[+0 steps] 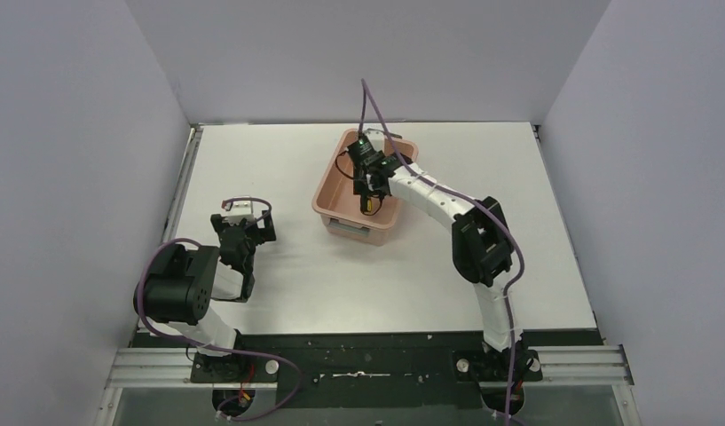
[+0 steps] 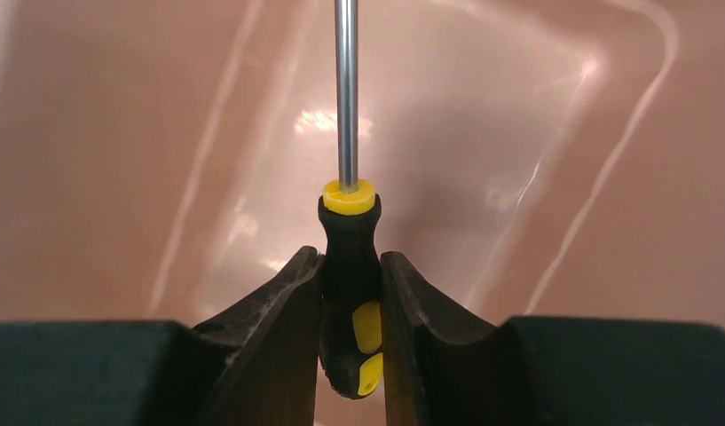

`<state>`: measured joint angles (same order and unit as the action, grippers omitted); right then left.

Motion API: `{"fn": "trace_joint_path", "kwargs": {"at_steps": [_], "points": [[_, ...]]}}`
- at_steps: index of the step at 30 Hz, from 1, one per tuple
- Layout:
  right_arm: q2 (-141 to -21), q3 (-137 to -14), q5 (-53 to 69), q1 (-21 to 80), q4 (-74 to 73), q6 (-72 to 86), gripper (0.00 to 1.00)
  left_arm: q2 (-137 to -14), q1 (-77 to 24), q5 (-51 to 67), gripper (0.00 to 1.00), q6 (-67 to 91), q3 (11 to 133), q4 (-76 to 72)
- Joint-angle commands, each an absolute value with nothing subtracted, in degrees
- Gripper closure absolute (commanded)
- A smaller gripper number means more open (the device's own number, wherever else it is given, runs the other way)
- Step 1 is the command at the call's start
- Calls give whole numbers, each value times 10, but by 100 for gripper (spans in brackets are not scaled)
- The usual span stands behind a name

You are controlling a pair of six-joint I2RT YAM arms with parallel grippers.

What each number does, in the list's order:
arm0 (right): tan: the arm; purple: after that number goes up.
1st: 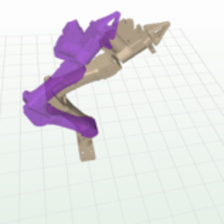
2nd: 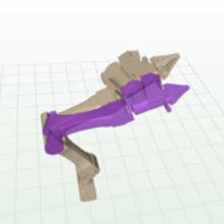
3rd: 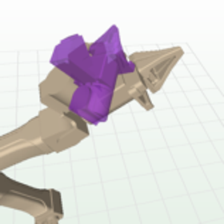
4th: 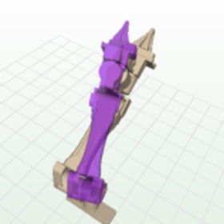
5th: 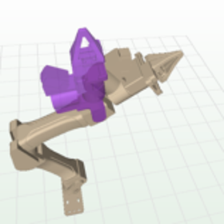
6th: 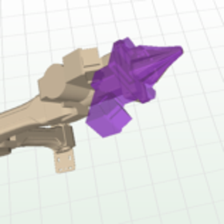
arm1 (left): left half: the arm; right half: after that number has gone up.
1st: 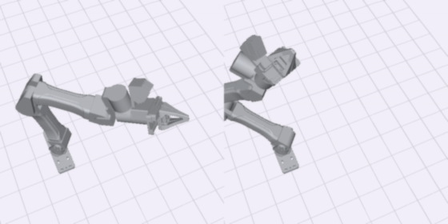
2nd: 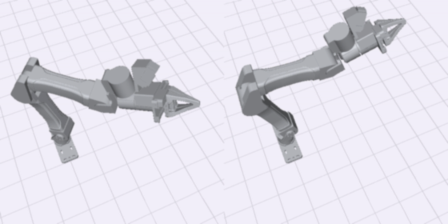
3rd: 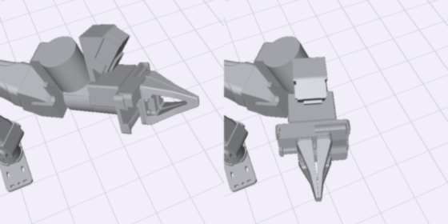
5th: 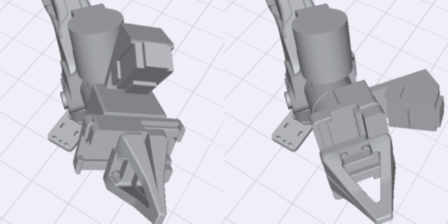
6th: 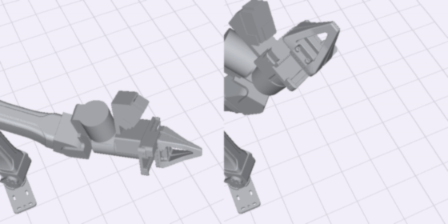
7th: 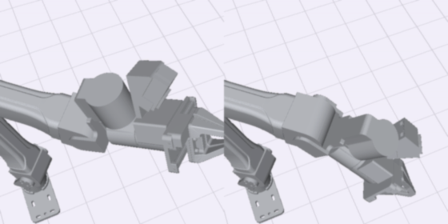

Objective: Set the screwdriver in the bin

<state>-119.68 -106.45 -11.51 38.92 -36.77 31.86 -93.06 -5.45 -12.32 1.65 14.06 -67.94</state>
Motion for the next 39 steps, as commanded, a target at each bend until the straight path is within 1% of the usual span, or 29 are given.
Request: {"fn": "trace_joint_path", "kwargs": {"at_steps": [1,5,7,16,18,19,20,21,22,25,29,33,35,39], "points": [[-1226,-1047,-142,397,-345,329,85,-922,-51,-113,3,12,144,-695],[-1249,-1052,-142,396,-350,328,64,-922,-51,-113,3,13,144,-695],[-1252,-1059,-144,397,-352,327,58,-922,-51,-113,3,13,144,-696],[-1219,-1168,-174,402,-406,301,49,-923,-51,-113,3,13,144,-696],[-1195,-1185,-182,405,-413,292,44,-923,-51,-113,3,13,144,-696],[-1180,-1188,-182,405,-412,286,38,-922,-51,-113,3,13,144,-695],[-1163,-1187,-181,405,-410,281,26,-922,-51,-113,3,13,144,-695],[-1146,-1181,-179,405,-406,275,6,-922,-51,-113,3,13,144,-695],[-1124,-1171,-178,404,-399,264,1,-922,-51,-113,3,13,144,-695],[-1034,-1094,-208,400,-347,222,0,-923,-50,-114,3,12,143,-695],[-905,-926,-256,383,-200,154,0,-922,-51,-114,3,13,144,-696],[-789,-762,-227,316,-95,133,0,-922,-51,-114,3,13,143,-695],[-743,-674,-237,285,-59,126,0,-922,-51,-115,3,13,144,-695],[-670,-548,-269,246,-13,118,0,-922,-51,-114,3,13,144,-696]]}}
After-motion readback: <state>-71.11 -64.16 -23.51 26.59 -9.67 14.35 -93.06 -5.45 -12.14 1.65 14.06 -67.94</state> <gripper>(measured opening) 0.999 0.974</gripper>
